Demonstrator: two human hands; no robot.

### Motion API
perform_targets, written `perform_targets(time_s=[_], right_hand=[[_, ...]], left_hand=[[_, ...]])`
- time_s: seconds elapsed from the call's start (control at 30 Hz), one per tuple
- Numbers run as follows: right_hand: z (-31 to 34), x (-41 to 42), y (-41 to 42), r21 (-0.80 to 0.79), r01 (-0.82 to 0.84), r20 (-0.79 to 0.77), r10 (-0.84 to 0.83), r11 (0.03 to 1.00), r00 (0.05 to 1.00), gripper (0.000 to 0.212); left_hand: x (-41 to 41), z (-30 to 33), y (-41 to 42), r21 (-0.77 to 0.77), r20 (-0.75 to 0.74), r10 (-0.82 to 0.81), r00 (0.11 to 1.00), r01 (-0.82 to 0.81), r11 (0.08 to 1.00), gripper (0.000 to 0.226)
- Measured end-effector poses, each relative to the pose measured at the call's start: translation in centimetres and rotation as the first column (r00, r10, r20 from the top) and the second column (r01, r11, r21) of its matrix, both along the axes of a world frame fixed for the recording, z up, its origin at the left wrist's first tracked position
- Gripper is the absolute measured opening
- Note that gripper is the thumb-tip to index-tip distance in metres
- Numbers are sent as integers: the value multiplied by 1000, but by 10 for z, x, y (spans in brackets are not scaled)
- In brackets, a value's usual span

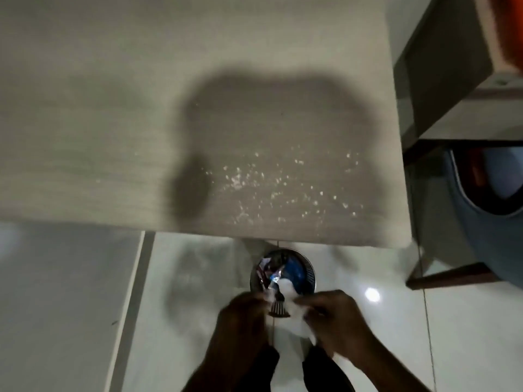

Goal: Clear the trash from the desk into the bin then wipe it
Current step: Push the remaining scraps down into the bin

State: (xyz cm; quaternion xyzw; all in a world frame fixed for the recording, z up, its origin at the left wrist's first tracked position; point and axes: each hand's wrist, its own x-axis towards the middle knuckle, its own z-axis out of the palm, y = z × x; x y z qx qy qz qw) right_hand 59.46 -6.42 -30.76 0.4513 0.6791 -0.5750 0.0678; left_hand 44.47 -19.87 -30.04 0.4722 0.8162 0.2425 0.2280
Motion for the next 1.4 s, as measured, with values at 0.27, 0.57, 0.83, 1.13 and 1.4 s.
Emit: perform_targets(time_s=[0.27,0.57,0.83,1.13,1.4], right_hand=[[-189,-13,10,-25,-7,365,16,1000,931,30],[-179,-20,7,-76,105,177,-90,992,980,54],[68,-34,-34,287,-240,-92,276,927,957,54],[287,-52,112,733,195,-295,46,652,954,43],[287,16,340,783,290,-67,-389,550,919,24]], left_hand=[[2,-165,39,-406,102,294,950,-230,885,28],[-1,-139,40,-313,185,148,972,-85,946,44],[-28,94,-4,61,-165,-118,979,130,990,34],[-76,281,158,220,-511,-114,852,258,941,58],[-33,244,359,-87,-548,-221,806,209,974,66]])
